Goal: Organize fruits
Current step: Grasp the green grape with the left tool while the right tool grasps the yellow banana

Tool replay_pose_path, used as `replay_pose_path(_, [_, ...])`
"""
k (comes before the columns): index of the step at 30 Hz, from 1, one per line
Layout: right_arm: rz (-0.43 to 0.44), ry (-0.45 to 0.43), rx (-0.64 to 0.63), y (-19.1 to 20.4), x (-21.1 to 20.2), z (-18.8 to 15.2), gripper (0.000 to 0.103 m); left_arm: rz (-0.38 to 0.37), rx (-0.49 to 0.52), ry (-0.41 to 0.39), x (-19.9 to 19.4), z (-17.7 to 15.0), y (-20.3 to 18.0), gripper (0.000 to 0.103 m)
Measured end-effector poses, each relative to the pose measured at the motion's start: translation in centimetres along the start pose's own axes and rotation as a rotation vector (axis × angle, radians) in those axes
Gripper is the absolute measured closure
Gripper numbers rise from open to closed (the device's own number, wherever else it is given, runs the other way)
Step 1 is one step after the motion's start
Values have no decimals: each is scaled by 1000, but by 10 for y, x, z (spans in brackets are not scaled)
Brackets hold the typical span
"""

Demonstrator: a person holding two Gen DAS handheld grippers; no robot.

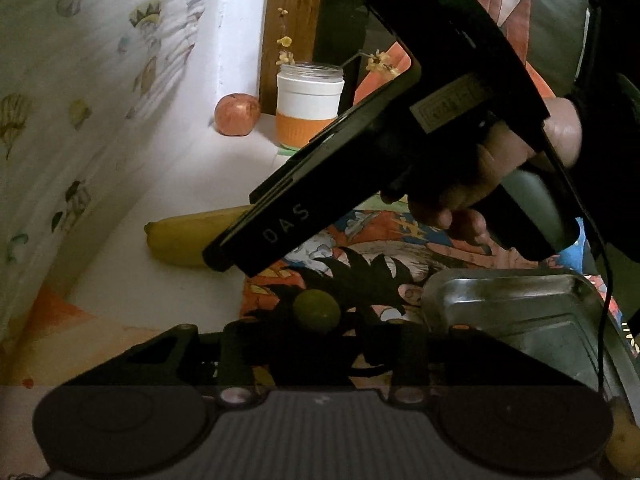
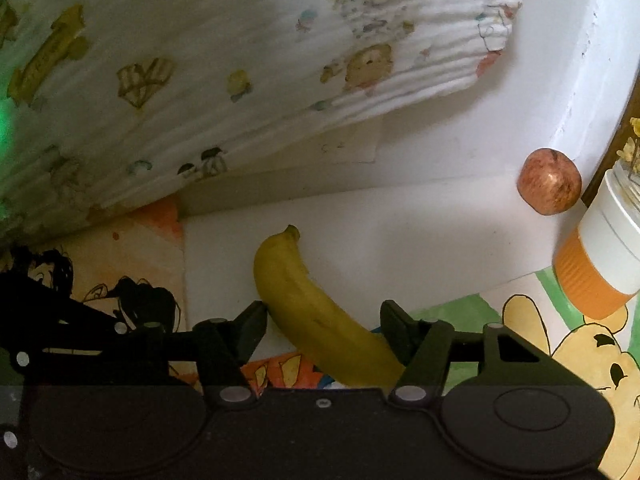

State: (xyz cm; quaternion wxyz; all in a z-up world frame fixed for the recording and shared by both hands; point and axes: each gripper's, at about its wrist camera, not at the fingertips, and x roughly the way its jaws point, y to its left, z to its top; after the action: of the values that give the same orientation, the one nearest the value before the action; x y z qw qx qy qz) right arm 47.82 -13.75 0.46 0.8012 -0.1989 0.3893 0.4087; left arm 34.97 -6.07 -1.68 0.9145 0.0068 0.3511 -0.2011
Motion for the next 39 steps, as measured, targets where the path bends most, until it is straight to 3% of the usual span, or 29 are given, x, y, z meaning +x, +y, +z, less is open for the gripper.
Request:
replay_pose_path(9, [-36,40,-94,10,5,0,41,32,13,2,2,1,-6,71])
replay_pose_path(11, [-27,46,-95,11,6,2,49,45,18,6,2,2,-7,75])
replay_pose_path(15, [-34,63,-118,14,5,3,56,19,-3,29,-3,2,-3,76])
replay_pose_path(29, [-20,34,15,3,4,0,54,7,-12,17,-2,1,2,75])
replay_pose_path(39, [-103,45,47,17,-2,-5,68,20,-82,30,-18,-4,10,76])
